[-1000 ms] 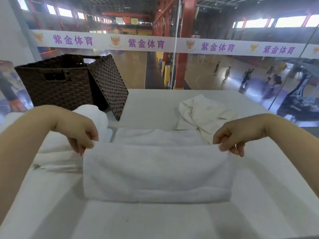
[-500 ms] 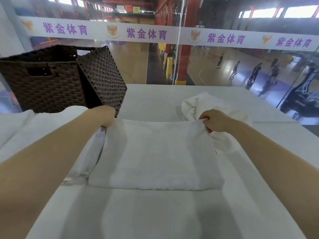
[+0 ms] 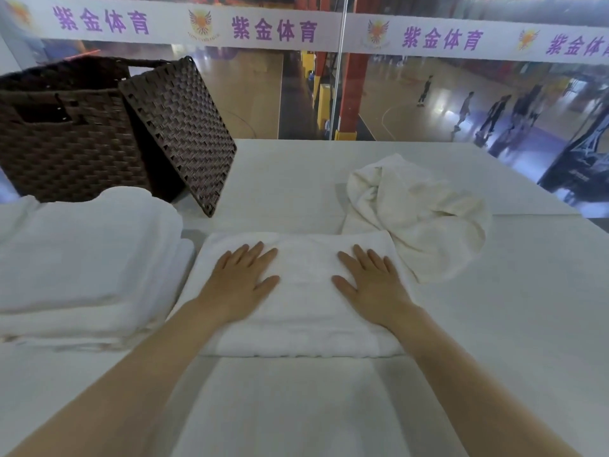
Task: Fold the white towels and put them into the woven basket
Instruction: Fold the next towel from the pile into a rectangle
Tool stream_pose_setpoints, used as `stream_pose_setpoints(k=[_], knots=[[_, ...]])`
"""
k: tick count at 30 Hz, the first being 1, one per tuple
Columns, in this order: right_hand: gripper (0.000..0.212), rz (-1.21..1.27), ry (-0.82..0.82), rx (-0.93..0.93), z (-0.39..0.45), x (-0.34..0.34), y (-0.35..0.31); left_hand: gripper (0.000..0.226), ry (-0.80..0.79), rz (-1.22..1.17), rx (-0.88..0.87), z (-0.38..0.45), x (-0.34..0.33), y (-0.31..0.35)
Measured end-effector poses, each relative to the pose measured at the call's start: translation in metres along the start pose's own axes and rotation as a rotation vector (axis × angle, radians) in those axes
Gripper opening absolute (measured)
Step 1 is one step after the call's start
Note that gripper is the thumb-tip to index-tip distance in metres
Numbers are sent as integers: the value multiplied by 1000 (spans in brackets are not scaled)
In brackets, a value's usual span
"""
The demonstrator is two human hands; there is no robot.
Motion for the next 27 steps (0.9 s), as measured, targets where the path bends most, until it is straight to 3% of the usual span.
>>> stream_pose_setpoints(k=[7,11,14,16,21,27], knots=[[64,-16,33,16,0,-3,9,67,-20,60,53,-13,-14,-3],[90,-20,70,47,-10,2,14,78,-16,68,68,-30,-19,3],[75,-30,104,1,-21,-1,16,80,-1,78,64,-41,-22,9],[66,-26,65,-29,-29,-4,18,80,2,76,46,-47,-23,11],[85,41,-45,-131,-63,-8,28,85,-15,91,-1,-67,-26,16],[55,261,511,-327,-111,5,35,90,26,69,-34,-93,-31,25]])
Point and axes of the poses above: each hand's wrist, its own z-axis towards the middle knuckle, its own x-axis out of the back of the hand, y = z × x, the point moved 4 cm from there along z, towards the middle knuckle, and after that the axes turned 10 degrees about -z, right-handed, at the moved point
